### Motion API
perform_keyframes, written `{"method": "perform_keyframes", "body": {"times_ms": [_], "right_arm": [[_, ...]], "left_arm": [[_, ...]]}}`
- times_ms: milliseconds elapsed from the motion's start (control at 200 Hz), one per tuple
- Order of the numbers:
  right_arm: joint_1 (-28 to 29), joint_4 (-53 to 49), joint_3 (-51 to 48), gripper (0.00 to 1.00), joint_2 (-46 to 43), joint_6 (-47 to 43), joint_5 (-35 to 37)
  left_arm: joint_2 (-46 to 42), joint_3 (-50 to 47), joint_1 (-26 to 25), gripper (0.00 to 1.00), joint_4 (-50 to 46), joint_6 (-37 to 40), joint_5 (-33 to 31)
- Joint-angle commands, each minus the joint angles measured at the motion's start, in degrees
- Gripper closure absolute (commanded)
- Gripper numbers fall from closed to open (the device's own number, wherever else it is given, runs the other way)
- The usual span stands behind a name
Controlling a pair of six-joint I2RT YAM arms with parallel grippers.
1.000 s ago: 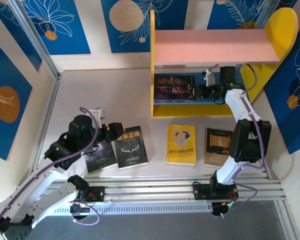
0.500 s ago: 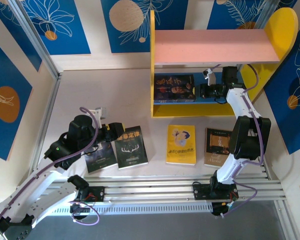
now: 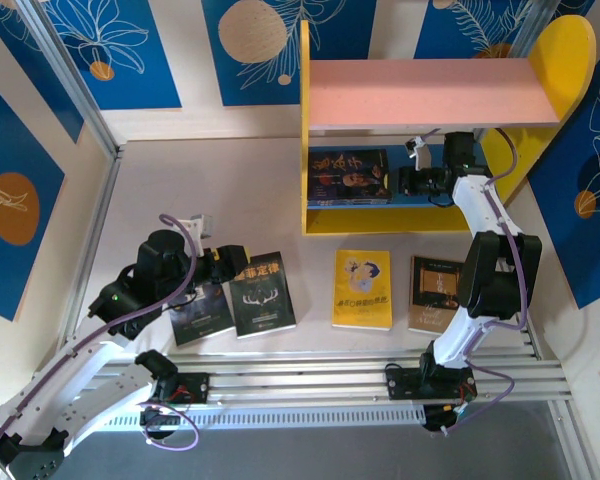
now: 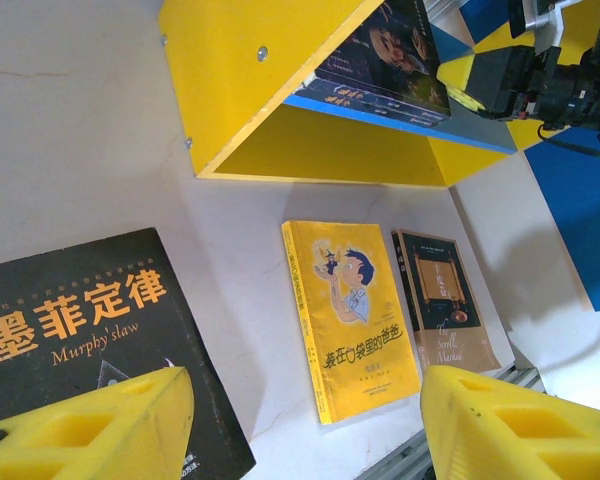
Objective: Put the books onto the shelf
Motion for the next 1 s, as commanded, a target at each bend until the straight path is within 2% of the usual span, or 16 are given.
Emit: {"method": "perform_keyframes", "body": {"times_ms": [0, 130, 375, 520, 730, 996], "right_arm": [[0.7, -0.45, 2.42, 0.68, -0.42, 3.05, -0.94], [0.9, 0.9, 1.5, 0.63, -2.4, 6.83, -0.83], [1.65, 1.68, -1.65, 0.5, -7.79, 12.42, 4.69], [2.34, 0.6, -3.29, 0.49, -10.58, 13.71, 6.91], [6.8, 1.98, -8.02, 0.5, -15.46, 15.51, 10.75], [5.25, 2.87, -10.74, 0.5, -15.1, 19.75, 12.18]], "left_arm": [[-0.6, 0.59, -0.28, 0.37, -0.5, 0.36, -1.03], [-0.1, 0.85, -0.28, 0.37, -0.07, 0.63, -0.93], [0.73, -0.02, -0.24, 0.37, 1.25, 0.45, -0.3], [0.81, -0.38, -0.26, 0.37, 1.17, 0.57, -0.67], [1.73, -0.97, -0.27, 0.37, 1.86, 0.45, -0.67], [1.35, -1.57, -0.25, 0.37, 1.79, 0.36, -0.49]]}}
